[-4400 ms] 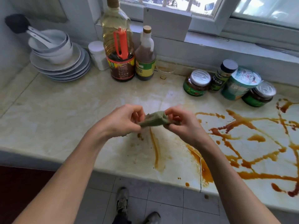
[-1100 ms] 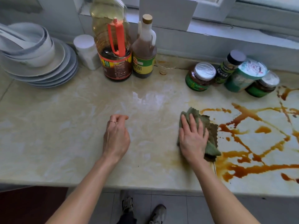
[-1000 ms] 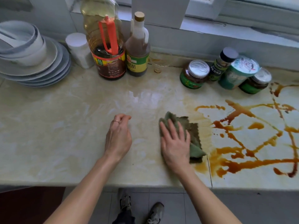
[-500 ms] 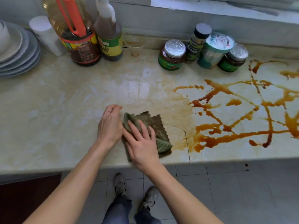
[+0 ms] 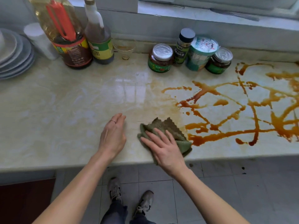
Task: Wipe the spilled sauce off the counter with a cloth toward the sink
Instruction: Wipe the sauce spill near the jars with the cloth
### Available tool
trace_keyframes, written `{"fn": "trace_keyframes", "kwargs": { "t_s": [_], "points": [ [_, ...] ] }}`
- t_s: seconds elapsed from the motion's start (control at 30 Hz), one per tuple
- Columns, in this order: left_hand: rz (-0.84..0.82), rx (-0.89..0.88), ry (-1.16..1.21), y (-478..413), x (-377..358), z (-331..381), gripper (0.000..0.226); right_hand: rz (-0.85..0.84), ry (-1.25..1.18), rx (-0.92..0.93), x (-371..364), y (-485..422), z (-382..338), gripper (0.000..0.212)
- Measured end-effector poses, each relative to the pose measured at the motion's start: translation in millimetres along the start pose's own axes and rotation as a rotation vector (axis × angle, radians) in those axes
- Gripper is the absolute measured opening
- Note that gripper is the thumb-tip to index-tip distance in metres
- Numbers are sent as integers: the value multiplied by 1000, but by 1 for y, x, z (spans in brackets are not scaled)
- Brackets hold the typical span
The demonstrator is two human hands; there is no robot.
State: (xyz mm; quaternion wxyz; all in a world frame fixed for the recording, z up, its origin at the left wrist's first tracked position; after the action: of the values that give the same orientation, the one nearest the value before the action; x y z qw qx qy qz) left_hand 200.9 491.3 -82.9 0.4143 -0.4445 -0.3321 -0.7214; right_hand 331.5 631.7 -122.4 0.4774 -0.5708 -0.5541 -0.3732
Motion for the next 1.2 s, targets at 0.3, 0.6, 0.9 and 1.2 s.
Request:
{"fn": "trace_keyframes", "kwargs": {
  "t_s": [0.3,0.6,0.9,1.2],
  "points": [
    [-53,-29,-32,13,-19,33,62,15,-35,-22,12,22,41,52],
    [-84,-29,-74,18,-23,38,71,29,-77,-159,30,15,93,56],
    [-94,-13,-94,18,-28,39,72,-22,-37,-12,31,23,106,52],
    [-116,10,-109,16,-32,39,75,-7,-107,-30,19,20,62,51]
  ]
}}
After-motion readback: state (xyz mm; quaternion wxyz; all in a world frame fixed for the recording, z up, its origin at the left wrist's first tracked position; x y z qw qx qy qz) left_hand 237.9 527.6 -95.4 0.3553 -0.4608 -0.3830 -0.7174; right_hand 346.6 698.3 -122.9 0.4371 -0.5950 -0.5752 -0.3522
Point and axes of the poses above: each hand's wrist, its own y-axis away from the middle knuckle, its own x-axis out of the back of the hand, z = x × y, the point moved 6 cm from there along -y, towards the middle knuckle, and after that the axes turned 5 degrees about -y, right-handed, at the moved point
